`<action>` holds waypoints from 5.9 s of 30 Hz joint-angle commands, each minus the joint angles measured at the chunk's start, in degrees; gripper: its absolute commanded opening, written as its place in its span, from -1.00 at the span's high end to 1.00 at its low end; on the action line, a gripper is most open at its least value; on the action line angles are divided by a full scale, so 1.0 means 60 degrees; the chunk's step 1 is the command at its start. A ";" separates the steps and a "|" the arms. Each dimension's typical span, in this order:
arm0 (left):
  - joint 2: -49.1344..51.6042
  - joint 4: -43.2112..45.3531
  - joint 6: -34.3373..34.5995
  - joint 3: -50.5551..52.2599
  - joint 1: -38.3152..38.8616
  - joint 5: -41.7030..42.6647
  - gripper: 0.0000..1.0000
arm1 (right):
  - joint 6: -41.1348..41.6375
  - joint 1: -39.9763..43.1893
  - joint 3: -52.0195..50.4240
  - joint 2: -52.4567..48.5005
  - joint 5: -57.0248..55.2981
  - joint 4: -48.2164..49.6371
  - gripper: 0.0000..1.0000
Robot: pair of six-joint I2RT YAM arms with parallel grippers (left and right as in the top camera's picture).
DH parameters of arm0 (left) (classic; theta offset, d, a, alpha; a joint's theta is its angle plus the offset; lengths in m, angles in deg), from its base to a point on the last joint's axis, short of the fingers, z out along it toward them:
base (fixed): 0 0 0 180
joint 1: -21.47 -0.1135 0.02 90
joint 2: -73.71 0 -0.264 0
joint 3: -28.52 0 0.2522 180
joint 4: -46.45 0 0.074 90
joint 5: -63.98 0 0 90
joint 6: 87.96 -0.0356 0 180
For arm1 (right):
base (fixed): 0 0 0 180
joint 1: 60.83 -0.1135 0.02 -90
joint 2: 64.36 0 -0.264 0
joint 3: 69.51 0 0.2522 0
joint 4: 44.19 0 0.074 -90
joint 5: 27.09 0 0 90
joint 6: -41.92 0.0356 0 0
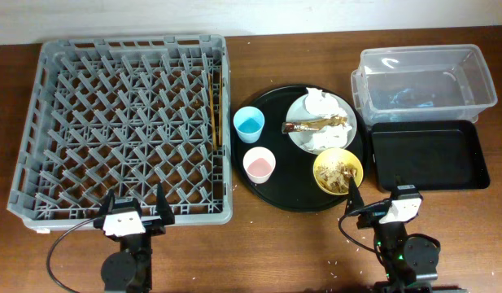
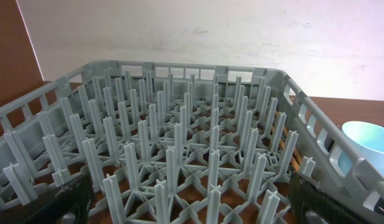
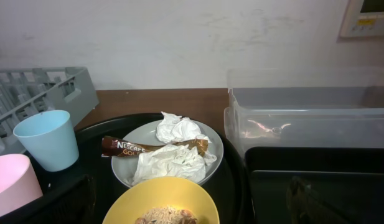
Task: Sort waste into correct bins and load items into the dishwasher rack
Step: 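Raise the right gripper and move it over the white plate, then grasp the crumpled tissues on the white plate with the right gripper, then carry the tissues to the clear plastic bin and release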
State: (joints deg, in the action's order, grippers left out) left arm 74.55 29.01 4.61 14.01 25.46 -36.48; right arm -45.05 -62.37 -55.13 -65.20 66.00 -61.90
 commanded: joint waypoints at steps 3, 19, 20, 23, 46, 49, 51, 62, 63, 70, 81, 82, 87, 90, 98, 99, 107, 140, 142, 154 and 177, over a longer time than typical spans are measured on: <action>-0.0073 -0.0011 -0.0149 0.0044 -0.0069 0.0102 -0.98 | 0.0066 -0.0055 -0.0051 0.0080 0.0127 -0.0036 -0.97; -0.0073 -0.0011 -0.0153 0.0044 -0.0069 0.0102 -0.98 | 0.0066 -0.0055 -0.0051 0.0080 0.0127 -0.0033 -0.97; -0.0073 -0.0011 -0.0153 0.0044 -0.0069 0.0102 -0.98 | 0.0066 -0.0055 -0.0051 0.0080 0.0127 -0.0033 -0.97; -0.0073 -0.0011 -0.0149 0.0044 -0.0069 0.0102 -0.98 | 0.0066 -0.0055 -0.0051 0.0080 0.0127 -0.0033 -0.97; -0.0073 -0.0011 -0.0149 0.0044 -0.0069 0.0102 -0.98 | 0.0066 -0.0055 -0.0029 0.0080 0.0623 0.1949 -0.97; -0.0073 -0.0011 -0.0149 0.0044 -0.0069 0.0102 -0.98 | 0.0066 -0.0055 0.0022 0.0080 0.0331 0.1949 -0.97; -0.0073 -0.0011 -0.0149 0.0044 -0.0069 0.0102 -0.98 | 0.0062 -0.0055 0.0229 0.0080 -0.0062 0.1949 -0.97; -0.0073 -0.0011 -0.0153 0.0044 -0.0069 0.0102 -0.98 | -0.1038 -0.0051 0.2772 -0.1180 -0.0856 0.1912 -0.97; -0.0073 -0.0011 -0.0153 0.0044 -0.0069 0.0102 -0.98 | -0.1038 -0.0055 0.3082 -0.1563 -0.0852 0.1912 -0.97; -0.0073 -0.0011 -0.0153 0.0044 -0.0069 0.0102 -0.98 | -0.0984 -0.0055 0.6459 -0.5377 -0.0244 -0.0157 -0.97; -0.0073 -0.0011 -0.0153 0.0044 -0.0069 0.0102 -0.98 | -0.0936 -0.0055 1.3085 -1.2025 0.1395 -0.7446 -0.97; -0.0073 -0.0011 -0.0153 0.0044 -0.0069 0.0102 -0.98 | -0.0936 -0.0055 1.3595 -1.2673 0.1545 -0.8109 -0.97; -0.0073 -0.0011 -0.0149 0.0044 -0.0069 0.0106 -0.98 | -0.0936 -0.0055 1.4200 -1.4506 0.3249 -0.8524 -0.97; -0.0073 -0.0011 -0.0149 0.0044 -0.0069 0.0102 -0.98 | -0.0922 -0.0055 1.4200 -1.5118 0.3457 -0.8338 -0.92; -0.0073 -0.0011 -0.0153 0.0044 -0.0069 0.0102 -0.98 | 0.1198 -0.0845 1.4189 -1.6221 0.0284 -0.7985 -0.75; -0.0073 -0.0011 -0.0149 0.0044 -0.0069 0.0102 -0.98 | 0.1198 -0.1027 1.4189 -1.6415 0.0062 -0.7916 -0.75; -0.0073 -0.0011 -0.0153 0.0044 -0.0069 0.0102 -0.98 | 0.1836 -0.1563 1.4185 -1.8272 -0.1501 -0.6852 -0.60; -0.0073 -0.0011 -0.0149 0.0044 -0.0069 0.0102 -0.98 | 0.2663 -0.0007 2.2196 -1.9959 -0.1956 -1.1326 0.92; -0.0073 -0.0011 -0.0149 0.0044 -0.0069 0.0106 -0.98 | 0.2688 0.0772 2.2046 -2.0138 -0.2306 -1.0612 0.92; -0.0073 -0.0011 -0.0153 0.0044 -0.0069 0.0102 -0.98 | 0.1242 0.0590 2.1824 -1.9781 -0.0754 -0.9887 -0.97; -0.0073 -0.0011 -0.0153 0.0044 -0.0069 0.0102 -0.98 | 0.1898 -0.1494 2.1689 -2.3791 -0.1355 -1.0972 -0.34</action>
State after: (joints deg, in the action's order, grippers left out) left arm 74.34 29.01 4.59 14.03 25.46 -36.43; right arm -34.49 -71.00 75.27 -206.39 59.77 -128.61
